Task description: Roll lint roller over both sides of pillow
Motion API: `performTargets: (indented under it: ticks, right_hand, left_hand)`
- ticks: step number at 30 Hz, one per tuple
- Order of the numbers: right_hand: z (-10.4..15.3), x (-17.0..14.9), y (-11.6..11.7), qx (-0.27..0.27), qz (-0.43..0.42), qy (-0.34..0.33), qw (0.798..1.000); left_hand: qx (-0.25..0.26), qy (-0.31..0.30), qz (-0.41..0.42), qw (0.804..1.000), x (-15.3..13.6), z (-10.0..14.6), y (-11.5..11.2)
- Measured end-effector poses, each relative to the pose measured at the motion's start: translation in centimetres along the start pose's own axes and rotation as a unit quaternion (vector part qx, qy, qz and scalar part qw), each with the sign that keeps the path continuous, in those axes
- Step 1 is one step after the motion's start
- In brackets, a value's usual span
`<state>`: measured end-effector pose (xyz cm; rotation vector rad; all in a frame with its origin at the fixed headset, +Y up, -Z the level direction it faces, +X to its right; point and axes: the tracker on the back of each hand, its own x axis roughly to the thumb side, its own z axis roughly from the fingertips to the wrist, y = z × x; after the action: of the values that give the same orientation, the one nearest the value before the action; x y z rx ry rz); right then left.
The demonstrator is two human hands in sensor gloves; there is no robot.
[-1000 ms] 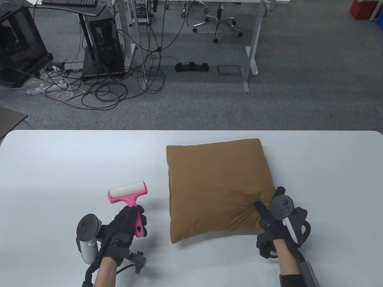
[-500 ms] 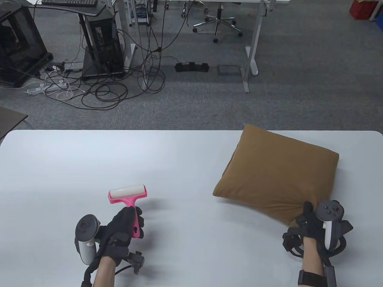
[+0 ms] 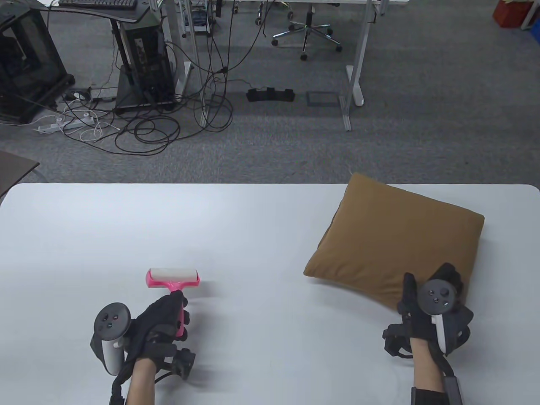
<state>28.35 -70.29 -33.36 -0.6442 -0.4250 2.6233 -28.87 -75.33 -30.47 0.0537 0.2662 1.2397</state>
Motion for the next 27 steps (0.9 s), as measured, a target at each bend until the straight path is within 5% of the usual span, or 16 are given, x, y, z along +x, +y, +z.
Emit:
performTargets:
  ticks: [6, 15, 20, 27]
  right_hand:
    - [4.4, 5.7, 2.0, 0.015, 0.064, -0.168, 0.984]
    - [13.2, 12.7, 6.2, 0.076, 0.162, -0.39, 0.903]
    - [15.8, 13.7, 7.6, 0.117, 0.18, -0.436, 0.874]
    - [15.6, 13.4, 8.0, 0.159, 0.155, -0.421, 0.879]
  left_hand:
    - [0.084, 0.04, -0.11, 0.99, -0.9, -0.4, 2.2]
    - [0.168, 0.099, -0.202, 0.96, -1.5, -0.7, 4.6]
    - [0.183, 0.104, -0.291, 0.933, -1.1, -0.7, 4.6]
    - [0.18, 0.117, -0.339, 0.916, -1.6, -1.2, 4.0]
